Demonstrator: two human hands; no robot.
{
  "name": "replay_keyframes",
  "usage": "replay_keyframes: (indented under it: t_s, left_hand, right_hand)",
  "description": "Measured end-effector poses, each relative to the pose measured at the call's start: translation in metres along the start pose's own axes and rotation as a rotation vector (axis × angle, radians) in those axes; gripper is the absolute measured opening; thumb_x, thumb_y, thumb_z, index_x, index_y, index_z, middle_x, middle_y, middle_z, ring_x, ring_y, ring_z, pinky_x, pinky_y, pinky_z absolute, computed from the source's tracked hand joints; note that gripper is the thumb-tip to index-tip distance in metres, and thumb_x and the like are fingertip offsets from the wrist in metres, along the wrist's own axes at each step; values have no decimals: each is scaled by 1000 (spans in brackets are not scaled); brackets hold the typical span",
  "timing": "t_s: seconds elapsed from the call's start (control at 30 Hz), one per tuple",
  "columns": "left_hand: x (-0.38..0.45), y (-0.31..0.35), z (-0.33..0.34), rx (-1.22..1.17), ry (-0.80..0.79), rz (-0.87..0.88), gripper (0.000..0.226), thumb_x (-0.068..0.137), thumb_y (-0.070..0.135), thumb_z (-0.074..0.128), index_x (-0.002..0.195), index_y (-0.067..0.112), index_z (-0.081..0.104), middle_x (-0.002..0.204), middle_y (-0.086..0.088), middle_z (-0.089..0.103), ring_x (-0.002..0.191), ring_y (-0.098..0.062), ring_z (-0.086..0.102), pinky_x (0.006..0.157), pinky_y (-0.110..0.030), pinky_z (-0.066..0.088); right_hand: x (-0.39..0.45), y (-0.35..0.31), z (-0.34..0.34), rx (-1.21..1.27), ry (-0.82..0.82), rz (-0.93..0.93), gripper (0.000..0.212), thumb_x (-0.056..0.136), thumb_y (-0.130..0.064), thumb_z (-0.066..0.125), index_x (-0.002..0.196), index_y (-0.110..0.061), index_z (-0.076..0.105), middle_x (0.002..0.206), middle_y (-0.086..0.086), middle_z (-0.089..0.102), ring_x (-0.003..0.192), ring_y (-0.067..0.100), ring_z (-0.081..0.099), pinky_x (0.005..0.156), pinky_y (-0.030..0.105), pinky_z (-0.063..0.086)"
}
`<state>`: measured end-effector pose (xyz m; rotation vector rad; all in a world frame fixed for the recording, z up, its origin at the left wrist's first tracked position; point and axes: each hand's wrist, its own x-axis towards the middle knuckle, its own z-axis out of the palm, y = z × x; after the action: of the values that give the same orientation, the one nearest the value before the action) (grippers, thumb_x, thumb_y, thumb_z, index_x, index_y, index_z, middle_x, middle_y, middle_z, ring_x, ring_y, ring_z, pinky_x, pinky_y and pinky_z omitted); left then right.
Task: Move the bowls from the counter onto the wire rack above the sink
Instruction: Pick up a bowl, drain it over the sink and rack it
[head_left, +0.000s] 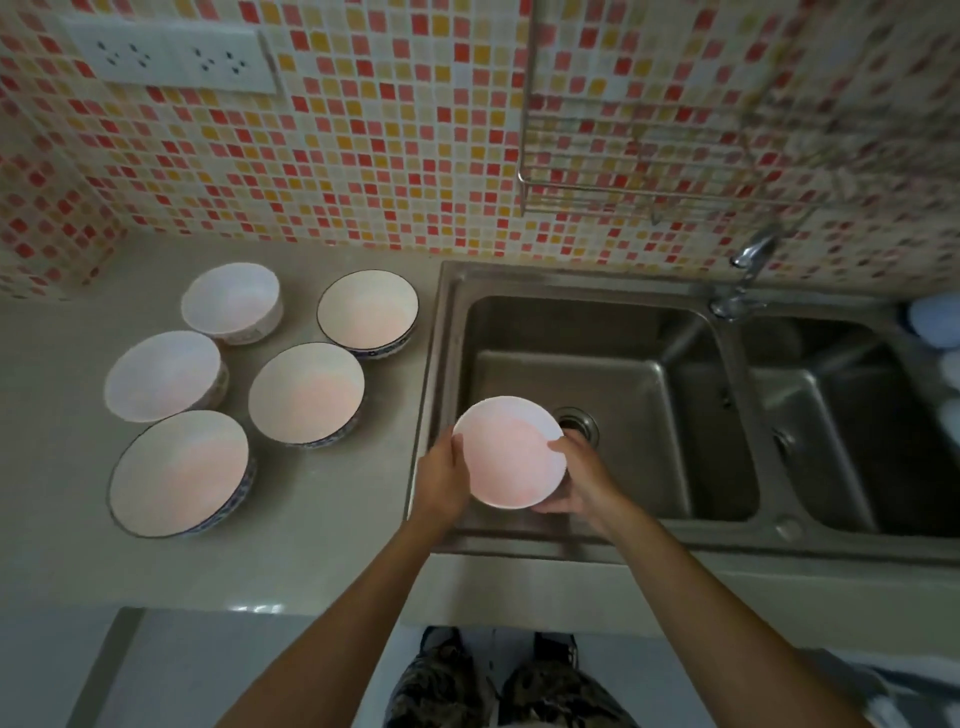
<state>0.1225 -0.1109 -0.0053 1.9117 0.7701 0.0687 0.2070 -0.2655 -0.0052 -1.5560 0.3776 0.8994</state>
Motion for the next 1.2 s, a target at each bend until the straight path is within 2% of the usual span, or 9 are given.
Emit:
replay_keyframes:
  t_s: [0.2,0.4,0.5,0.57,0.63,0.7,0.83,1.07,1.2]
  left_hand:
    - [1,24,37,-70,-75,55,38,101,30,32,127,12,52,119,-12,62,106,-30,60,85,-41,54]
    - [-4,46,56,-86,-77,113,35,100,35,34,124,19,55,105,6,60,94,-14,57,68,-17,43]
    - [-7,39,64,-1,-29,139,39,100,38,32,124,17,54,106,8,59,96,-12,56,78,-25,43]
    - [-5,19,70,185,-15,161,50,99,47,28,132,15,48,128,1,57,118,-20,53,96,-34,43]
    - [-3,-4,78,413,-53,163,54,99,45,25,144,16,37,151,-5,36,142,-23,28,117,-39,20]
    - [-4,-23,86,602,-133,162,57,99,47,17,147,17,28,157,-5,21,147,-22,9,119,-40,3]
    - [-13,-43,99,815,-190,205,90,81,65,-18,149,20,20,160,-5,9,147,-24,-5,117,-44,-6]
    - [-11,-49,102,819,-169,163,80,85,63,-3,151,21,13,160,-3,3,146,-20,-13,119,-42,-8]
    - [-11,-49,104,803,-149,148,80,85,63,0,150,19,17,159,-6,10,147,-21,-4,119,-44,-6]
  right_hand:
    - [-2,-9,-49,103,-1,0,26,94,-19,48,119,-27,49,113,0,49,109,34,50,67,52,58]
    - [4,-11,-81,155,-20,-16,36,93,-13,45,127,-22,45,115,4,48,102,32,54,63,51,59]
    - [9,-12,-96,142,-11,-33,36,92,-13,46,126,-22,44,122,8,47,107,35,54,66,53,59]
    - [12,-12,-106,142,-2,-37,35,92,-13,46,126,-21,44,123,9,45,105,36,54,66,52,59]
    - [16,-14,-116,149,4,-39,37,91,-12,47,127,-19,43,124,10,44,104,36,55,67,53,59]
    - [21,-15,-125,145,12,-41,39,90,-13,48,129,-20,43,126,11,44,105,37,55,69,54,59]
    - [31,-16,-142,147,40,-40,41,87,-13,51,126,-19,44,130,14,43,113,40,52,75,61,56]
    - [46,-15,-162,155,109,-40,43,85,-8,54,124,-22,44,125,11,47,111,38,54,75,58,57]
    - [54,-11,-162,142,174,-57,47,84,-9,58,126,-23,45,126,8,48,107,35,56,63,49,60]
